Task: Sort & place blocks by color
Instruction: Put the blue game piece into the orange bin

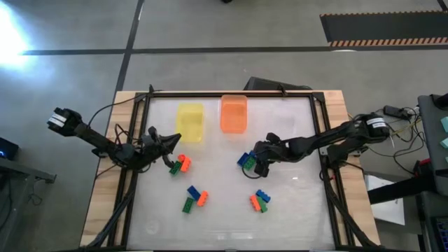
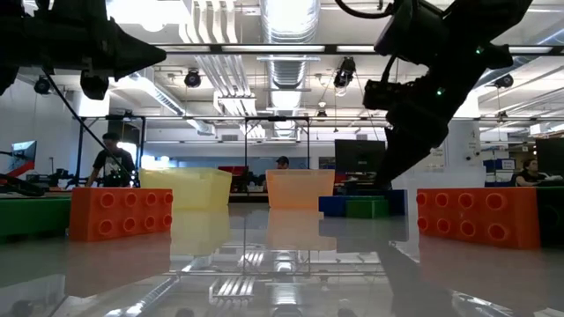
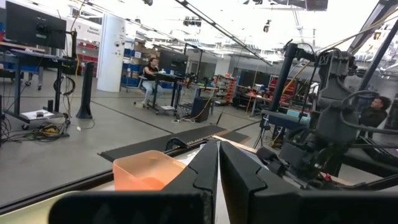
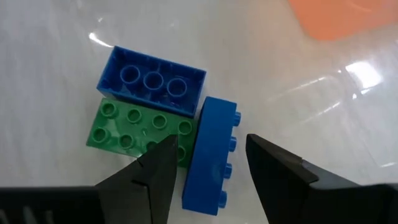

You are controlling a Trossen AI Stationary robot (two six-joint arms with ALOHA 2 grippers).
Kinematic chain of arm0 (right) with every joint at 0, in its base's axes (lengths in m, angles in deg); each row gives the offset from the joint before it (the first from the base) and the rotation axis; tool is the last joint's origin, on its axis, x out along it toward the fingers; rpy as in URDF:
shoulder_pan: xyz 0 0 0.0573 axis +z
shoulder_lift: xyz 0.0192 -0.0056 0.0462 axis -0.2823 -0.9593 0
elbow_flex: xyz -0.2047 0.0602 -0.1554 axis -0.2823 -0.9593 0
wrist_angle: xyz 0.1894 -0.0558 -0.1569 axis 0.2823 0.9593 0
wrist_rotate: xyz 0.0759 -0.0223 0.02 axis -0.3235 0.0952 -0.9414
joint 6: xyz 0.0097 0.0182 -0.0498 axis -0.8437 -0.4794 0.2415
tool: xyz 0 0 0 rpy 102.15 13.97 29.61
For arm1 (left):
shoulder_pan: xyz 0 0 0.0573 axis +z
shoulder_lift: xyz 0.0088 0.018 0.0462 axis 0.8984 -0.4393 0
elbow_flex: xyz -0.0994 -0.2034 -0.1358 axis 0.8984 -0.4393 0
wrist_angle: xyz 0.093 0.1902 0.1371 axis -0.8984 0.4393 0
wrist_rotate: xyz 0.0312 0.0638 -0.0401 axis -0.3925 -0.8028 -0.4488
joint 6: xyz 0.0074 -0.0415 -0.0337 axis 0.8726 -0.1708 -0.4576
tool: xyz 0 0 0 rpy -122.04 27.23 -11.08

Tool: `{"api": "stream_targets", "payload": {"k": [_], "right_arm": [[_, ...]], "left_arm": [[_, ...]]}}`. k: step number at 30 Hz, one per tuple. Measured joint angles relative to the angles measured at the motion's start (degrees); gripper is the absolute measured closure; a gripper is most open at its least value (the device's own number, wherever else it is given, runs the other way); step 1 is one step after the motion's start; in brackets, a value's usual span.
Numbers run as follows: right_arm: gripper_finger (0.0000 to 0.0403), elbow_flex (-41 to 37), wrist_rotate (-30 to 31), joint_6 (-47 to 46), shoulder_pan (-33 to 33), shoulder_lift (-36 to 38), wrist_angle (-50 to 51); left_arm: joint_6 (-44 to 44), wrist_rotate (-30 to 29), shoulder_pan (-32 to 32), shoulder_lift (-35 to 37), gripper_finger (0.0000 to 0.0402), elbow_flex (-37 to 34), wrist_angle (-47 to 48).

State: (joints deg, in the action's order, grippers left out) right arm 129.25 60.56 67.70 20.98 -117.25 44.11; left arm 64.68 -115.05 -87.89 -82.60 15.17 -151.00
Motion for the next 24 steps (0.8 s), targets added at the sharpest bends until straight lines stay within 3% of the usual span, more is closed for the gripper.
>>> {"api": "stream_targets", "payload": {"k": [9, 24], "right_arm": [[0.0239, 0.0, 0.0, -0.7, 0.0, -0.7, 0.0], [0.0349, 0.0, 0.4, -2.1, 0.0, -0.7, -0.3]], "left_arm": [[0.0, 0.0, 0.0, 0.0, 0.0401, 0.0, 0.0], [0.0, 0.0, 0.0, 0.0, 0.0401, -0.1, 0.0]]}}
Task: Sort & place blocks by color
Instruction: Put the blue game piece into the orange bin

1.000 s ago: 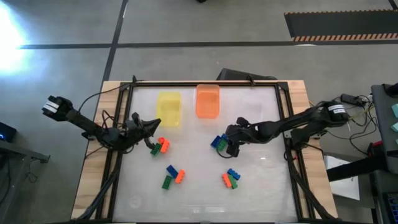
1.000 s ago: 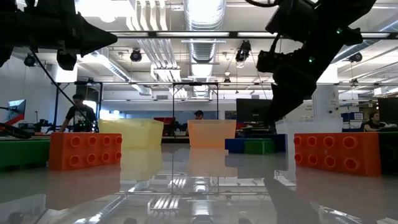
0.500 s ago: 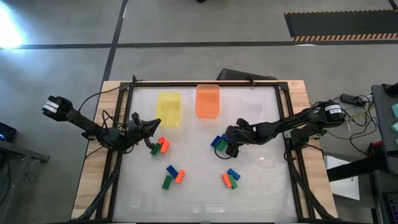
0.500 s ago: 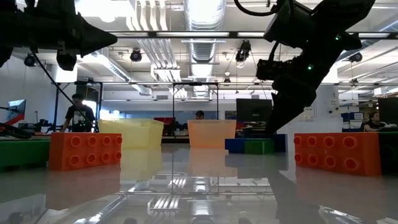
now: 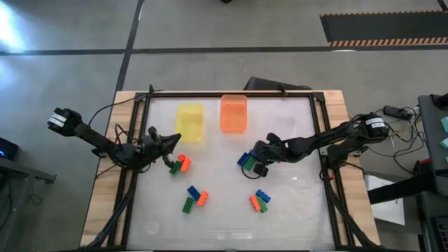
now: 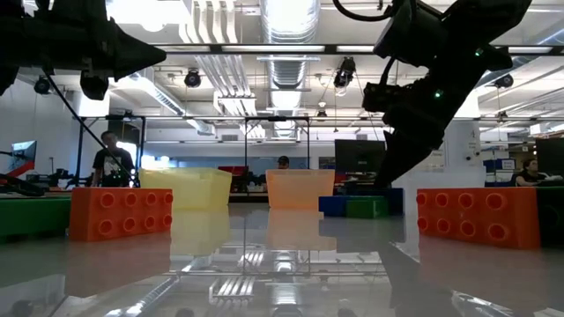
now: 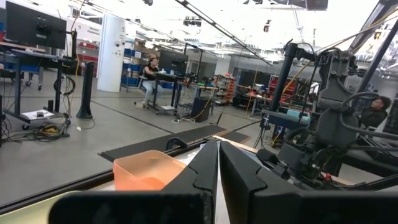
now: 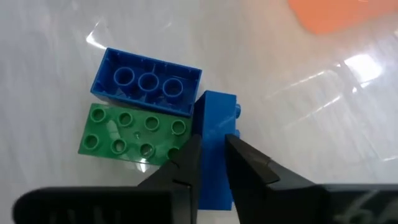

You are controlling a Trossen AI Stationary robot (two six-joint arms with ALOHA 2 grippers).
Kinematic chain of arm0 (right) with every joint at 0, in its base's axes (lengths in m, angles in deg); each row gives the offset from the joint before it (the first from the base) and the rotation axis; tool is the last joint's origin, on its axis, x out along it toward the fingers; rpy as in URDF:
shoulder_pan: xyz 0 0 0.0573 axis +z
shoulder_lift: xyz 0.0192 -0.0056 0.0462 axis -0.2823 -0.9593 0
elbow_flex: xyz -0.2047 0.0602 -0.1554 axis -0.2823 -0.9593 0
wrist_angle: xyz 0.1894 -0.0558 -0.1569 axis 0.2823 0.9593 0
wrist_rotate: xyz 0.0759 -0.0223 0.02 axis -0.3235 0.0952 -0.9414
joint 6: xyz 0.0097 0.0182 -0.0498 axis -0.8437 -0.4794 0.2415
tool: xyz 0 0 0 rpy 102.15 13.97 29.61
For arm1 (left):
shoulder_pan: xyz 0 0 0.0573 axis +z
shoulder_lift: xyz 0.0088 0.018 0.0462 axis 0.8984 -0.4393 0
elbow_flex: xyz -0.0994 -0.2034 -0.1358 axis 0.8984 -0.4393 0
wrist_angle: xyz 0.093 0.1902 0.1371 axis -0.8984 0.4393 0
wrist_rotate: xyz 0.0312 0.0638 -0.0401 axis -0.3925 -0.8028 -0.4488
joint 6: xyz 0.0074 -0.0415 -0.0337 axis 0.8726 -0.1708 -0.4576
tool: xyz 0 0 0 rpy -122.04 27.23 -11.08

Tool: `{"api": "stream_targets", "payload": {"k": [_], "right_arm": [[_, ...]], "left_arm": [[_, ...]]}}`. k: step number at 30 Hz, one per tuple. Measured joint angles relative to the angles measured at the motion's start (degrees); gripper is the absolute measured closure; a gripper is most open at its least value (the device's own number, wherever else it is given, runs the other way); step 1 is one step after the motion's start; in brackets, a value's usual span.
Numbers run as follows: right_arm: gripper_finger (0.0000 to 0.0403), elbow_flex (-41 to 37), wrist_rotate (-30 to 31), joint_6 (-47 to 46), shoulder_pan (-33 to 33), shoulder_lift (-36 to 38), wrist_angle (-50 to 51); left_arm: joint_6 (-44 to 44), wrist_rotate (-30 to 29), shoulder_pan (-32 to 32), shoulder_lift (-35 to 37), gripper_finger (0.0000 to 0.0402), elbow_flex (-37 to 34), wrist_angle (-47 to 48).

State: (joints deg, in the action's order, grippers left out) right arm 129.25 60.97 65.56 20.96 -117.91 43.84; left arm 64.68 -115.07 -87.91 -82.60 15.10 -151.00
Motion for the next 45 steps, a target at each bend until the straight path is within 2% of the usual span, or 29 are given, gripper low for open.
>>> {"api": "stream_targets", "payload": {"k": [11, 23, 28, 39, 45], "right_arm": [[0.0391, 0.0, -0.2, 0.0, 0.0, 0.7, 0.4], [0.0386, 0.0, -0.4, 0.1, 0.0, 3.1, 0.7], [0.0353, 0.0, -1.7, 0.3, 0.0, 3.1, 0.8], [0.0235, 0.0, -1.6, 0.0, -0.1, 1.7, 0.6], [0.0210, 0.0, -1.6, -0.1, -0.6, -1.4, 0.0]], "left_arm": [[0.0, 0.0, 0.0, 0.0, 0.0401, 0.0, 0.0], [0.0, 0.0, 0.0, 0.0, 0.0401, 0.0, 0.0], [0.0, 0.0, 0.0, 0.0, 0.0401, 0.0, 0.0], [0.1, 0.0, 0.0, 0.0, 0.0401, 0.0, 0.0], [0.1, 0.0, 0.0, 0.0, 0.0401, 0.0, 0.0]]}}
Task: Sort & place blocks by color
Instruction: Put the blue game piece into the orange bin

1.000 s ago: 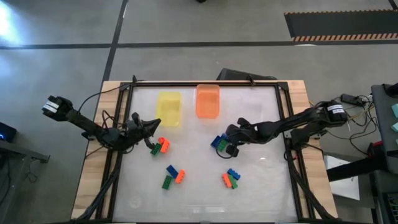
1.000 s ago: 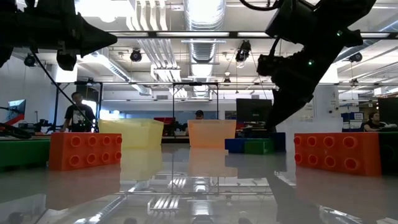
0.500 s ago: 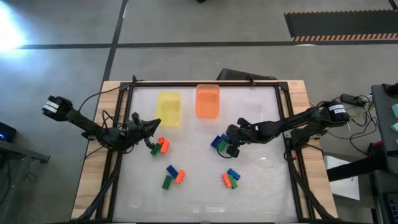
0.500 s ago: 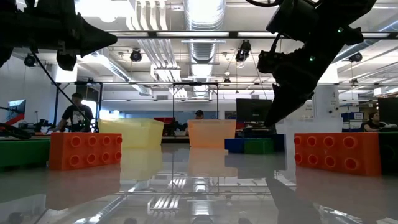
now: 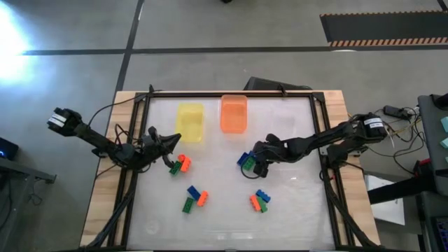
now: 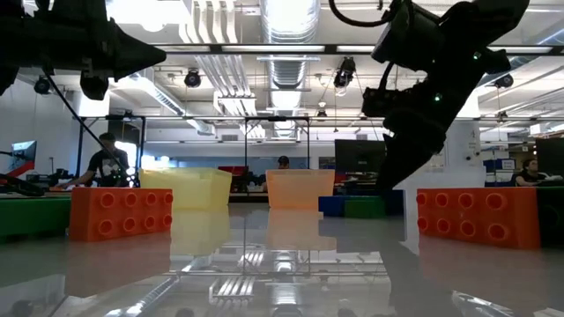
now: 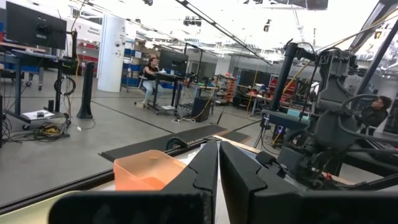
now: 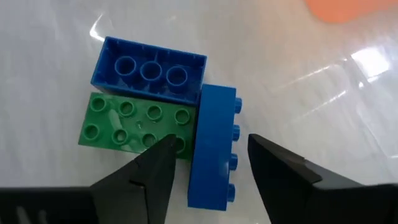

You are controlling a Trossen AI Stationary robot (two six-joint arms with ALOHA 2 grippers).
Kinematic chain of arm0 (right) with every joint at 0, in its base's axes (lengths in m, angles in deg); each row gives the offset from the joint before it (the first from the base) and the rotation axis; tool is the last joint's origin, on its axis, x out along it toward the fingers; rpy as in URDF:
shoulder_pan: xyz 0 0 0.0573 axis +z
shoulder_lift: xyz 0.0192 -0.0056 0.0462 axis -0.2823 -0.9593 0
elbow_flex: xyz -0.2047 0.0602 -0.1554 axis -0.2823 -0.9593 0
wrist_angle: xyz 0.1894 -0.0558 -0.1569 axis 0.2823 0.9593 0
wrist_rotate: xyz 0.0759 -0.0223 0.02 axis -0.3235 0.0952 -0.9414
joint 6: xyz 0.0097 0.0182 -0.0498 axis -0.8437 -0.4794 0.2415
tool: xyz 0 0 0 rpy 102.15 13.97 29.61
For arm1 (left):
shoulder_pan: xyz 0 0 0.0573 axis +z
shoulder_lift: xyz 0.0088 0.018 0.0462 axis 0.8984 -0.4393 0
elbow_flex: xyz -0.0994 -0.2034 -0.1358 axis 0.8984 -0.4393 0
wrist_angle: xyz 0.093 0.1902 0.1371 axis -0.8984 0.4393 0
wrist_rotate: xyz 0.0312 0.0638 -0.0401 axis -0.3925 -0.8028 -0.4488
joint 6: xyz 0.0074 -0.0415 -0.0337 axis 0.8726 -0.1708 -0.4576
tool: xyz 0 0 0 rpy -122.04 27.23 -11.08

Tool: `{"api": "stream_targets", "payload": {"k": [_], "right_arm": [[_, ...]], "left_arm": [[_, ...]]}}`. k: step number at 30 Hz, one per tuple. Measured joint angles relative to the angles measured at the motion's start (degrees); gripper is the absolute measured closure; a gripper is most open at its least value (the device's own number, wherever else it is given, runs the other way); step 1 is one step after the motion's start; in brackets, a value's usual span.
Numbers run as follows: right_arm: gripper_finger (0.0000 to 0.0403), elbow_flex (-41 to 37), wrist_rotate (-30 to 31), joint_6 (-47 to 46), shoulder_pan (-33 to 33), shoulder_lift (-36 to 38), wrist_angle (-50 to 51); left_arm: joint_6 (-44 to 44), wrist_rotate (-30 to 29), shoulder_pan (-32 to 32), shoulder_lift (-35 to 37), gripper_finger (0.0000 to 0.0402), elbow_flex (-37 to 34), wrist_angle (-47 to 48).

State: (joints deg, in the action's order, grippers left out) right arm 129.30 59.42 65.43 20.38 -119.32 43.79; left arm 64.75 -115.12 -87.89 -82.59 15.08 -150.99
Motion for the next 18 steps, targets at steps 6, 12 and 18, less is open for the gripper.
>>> {"api": "stream_targets", "payload": {"k": [6, 12, 18], "right_arm": [[0.0228, 0.1, 0.0, 0.1, 0.0, -0.6, -0.1], [0.0288, 0.1, 0.0, -1.3, -0.4, -0.6, 0.1], [0.0348, 0.0, 0.5, -1.5, -0.7, 0.0, 0.4]], "left_arm": [[0.0, 0.0, 0.0, 0.0, 0.0401, 0.0, 0.0], [1.3, 0.0, 0.0, 0.0, 0.0401, 0.0, 0.0], [1.4, 0.0, 0.0, 0.0, 0.0401, 0.0, 0.0]]}}
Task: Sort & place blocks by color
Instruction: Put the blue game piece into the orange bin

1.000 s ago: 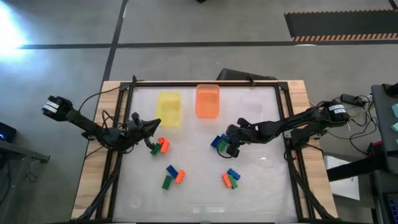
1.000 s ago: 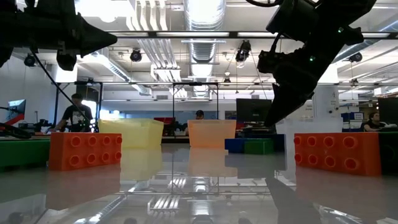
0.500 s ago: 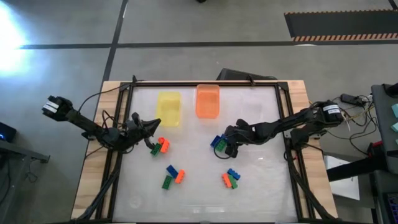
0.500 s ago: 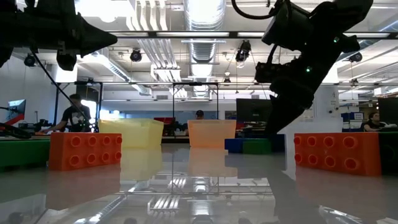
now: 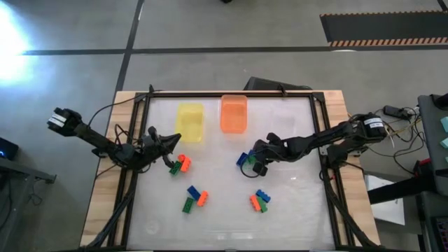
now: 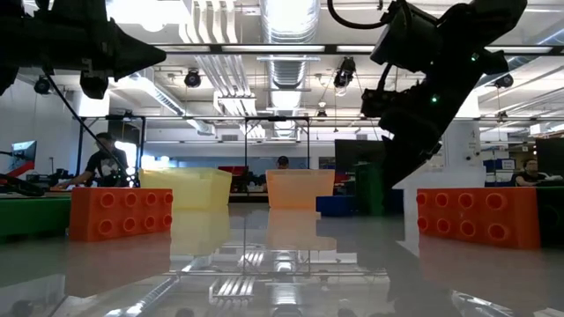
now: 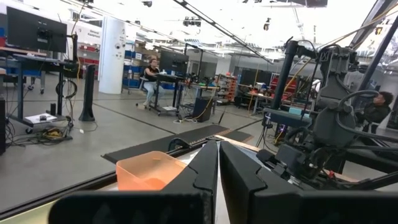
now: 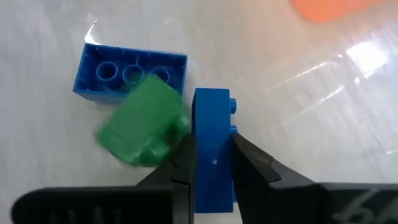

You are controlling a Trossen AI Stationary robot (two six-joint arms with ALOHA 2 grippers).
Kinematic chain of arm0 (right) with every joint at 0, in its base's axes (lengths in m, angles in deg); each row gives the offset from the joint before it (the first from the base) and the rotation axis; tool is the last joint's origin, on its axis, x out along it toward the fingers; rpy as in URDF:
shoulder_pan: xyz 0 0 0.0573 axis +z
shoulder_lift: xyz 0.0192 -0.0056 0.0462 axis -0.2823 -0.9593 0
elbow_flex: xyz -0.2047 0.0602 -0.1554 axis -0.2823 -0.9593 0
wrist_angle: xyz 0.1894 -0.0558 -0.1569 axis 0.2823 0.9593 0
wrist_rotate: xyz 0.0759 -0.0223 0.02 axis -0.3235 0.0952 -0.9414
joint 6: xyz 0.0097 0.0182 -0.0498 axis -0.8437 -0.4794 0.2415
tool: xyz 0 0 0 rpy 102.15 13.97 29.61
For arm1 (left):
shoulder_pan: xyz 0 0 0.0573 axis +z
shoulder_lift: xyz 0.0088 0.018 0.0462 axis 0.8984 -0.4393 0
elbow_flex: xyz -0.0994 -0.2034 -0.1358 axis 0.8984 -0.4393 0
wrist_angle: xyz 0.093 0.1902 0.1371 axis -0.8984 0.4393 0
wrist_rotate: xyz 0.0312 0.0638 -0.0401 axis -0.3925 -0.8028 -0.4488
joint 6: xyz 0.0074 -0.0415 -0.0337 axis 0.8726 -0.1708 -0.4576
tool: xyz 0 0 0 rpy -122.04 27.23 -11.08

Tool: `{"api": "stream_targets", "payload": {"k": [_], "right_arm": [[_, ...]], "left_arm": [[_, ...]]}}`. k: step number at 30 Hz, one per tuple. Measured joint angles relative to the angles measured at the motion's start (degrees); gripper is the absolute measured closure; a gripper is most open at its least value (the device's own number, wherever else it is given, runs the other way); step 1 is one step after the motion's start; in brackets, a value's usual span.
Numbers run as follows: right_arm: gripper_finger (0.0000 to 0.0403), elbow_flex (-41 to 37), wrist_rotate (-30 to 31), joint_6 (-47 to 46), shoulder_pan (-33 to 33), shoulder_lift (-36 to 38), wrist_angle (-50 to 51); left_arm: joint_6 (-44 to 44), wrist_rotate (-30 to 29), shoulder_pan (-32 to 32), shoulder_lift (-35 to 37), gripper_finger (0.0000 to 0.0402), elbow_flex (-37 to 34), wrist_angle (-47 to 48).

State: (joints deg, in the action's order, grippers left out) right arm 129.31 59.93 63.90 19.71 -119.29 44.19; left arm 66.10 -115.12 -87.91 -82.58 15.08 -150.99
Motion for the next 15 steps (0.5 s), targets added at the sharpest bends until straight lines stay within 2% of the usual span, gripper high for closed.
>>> {"api": "stream_targets", "payload": {"k": [9, 15], "right_arm": [[0.0358, -0.1, -0.9, 0.5, 0.0, 2.8, 0.8], [0.0394, -0.1, -0.8, 1.2, 0.0, 4.8, 0.8]], "left_arm": [[0.0, 0.0, 0.0, 0.0, 0.0401, 0.0, 0.0], [0.0, 0.0, 0.0, 0.0, 0.0401, 0.0, 0.0]]}}
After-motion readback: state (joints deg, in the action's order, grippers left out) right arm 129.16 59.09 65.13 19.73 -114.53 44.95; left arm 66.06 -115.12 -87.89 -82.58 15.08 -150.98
